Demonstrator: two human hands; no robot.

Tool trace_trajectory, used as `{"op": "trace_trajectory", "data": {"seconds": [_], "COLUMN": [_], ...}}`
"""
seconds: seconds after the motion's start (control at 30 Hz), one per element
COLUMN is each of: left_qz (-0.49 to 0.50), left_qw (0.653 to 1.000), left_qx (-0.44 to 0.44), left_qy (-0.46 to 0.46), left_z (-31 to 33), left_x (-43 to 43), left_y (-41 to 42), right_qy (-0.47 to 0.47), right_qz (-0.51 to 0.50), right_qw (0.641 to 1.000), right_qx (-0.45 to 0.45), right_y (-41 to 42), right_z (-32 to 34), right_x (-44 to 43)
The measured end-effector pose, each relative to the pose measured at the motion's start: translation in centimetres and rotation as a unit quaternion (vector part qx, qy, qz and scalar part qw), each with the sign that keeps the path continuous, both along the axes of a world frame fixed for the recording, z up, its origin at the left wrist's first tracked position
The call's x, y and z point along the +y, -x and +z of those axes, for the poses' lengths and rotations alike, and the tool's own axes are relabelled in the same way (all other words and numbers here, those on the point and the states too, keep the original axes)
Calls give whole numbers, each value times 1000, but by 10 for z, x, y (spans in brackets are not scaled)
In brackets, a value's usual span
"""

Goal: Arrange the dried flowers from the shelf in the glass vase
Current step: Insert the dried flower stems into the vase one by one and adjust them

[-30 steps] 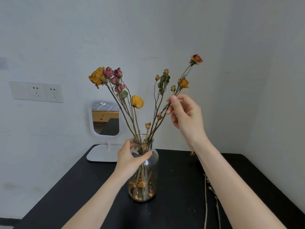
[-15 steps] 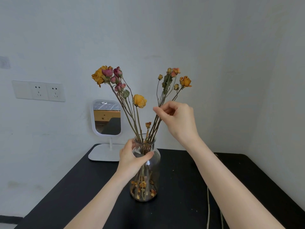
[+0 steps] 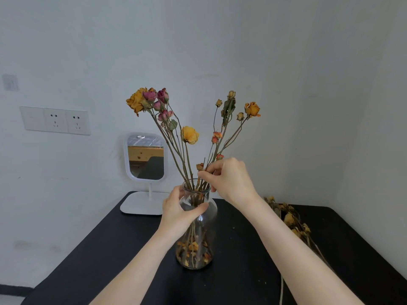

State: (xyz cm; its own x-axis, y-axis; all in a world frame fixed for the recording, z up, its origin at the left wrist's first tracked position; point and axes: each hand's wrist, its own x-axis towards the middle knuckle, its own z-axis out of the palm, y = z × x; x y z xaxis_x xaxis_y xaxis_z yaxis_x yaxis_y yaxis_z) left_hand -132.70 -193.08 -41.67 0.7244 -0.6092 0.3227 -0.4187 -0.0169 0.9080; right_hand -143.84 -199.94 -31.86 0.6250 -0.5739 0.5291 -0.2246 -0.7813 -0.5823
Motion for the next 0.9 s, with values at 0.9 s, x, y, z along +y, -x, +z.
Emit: {"op": "trace_trajectory", "data": {"seconds": [0.9], "left_qz": [-19], "left_qw": [997], "left_qx": [33], "left_qy": [69], "left_z": [3], "left_x": [23], "left_y": [23], "right_qy": [-51], "right_qz": [22], "right_qw": [998], "right_qx": [11], "right_y": [29], "right_z": [-36], "right_x": [7]}}
